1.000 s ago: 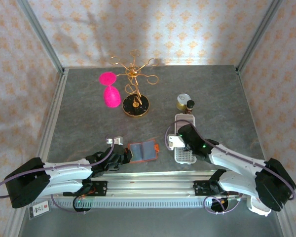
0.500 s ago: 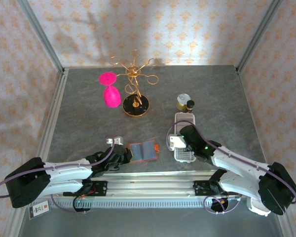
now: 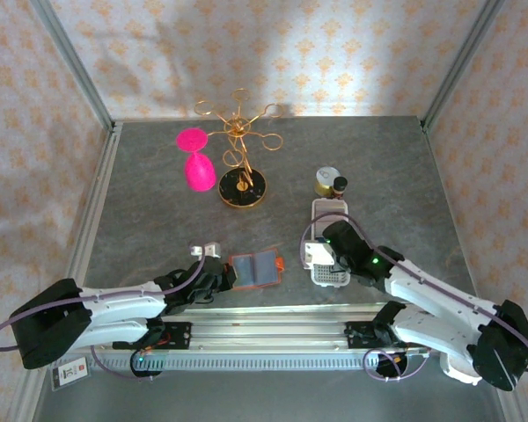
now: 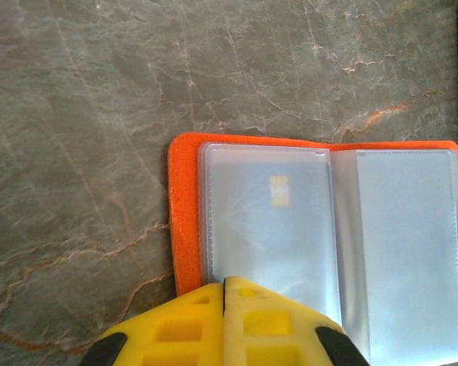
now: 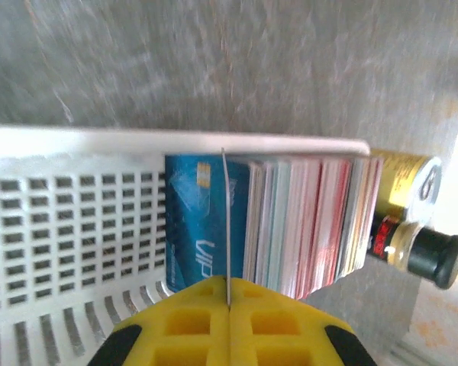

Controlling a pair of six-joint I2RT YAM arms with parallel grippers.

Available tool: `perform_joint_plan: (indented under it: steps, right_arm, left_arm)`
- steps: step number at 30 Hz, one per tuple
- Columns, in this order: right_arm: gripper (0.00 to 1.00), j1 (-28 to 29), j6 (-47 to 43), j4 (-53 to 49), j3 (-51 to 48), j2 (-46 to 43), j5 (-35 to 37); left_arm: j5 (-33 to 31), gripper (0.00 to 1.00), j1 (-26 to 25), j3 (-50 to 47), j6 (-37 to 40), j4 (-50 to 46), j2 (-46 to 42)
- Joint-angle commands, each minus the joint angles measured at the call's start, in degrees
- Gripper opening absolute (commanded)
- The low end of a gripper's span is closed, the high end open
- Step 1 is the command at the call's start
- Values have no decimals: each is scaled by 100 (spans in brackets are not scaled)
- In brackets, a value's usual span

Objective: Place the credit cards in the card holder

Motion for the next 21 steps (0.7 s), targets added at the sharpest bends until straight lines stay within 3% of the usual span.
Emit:
perform_joint_plan:
  steps: [1, 6, 11, 17, 21]
  right_arm:
    - [0, 200, 689, -1043, 514, -141, -681]
    - [0, 314, 1603, -946, 1027, -353, -1425]
    - [0, 345, 3382, 898, 838, -813, -1917]
    - [0, 358, 7564, 2841, 347, -757, -1951]
    - [0, 394, 9605, 3891, -108, -37, -2902]
  left_arm:
    - [-128, 0, -22, 61, 152, -456, 163]
    - [-133, 0, -24, 131, 152, -491, 255]
    - [-139, 0, -22, 175, 137, -526, 289]
    - [-158, 0, -26, 143, 92, -613, 206]
    - [-201, 0, -23, 131, 82, -597, 205]
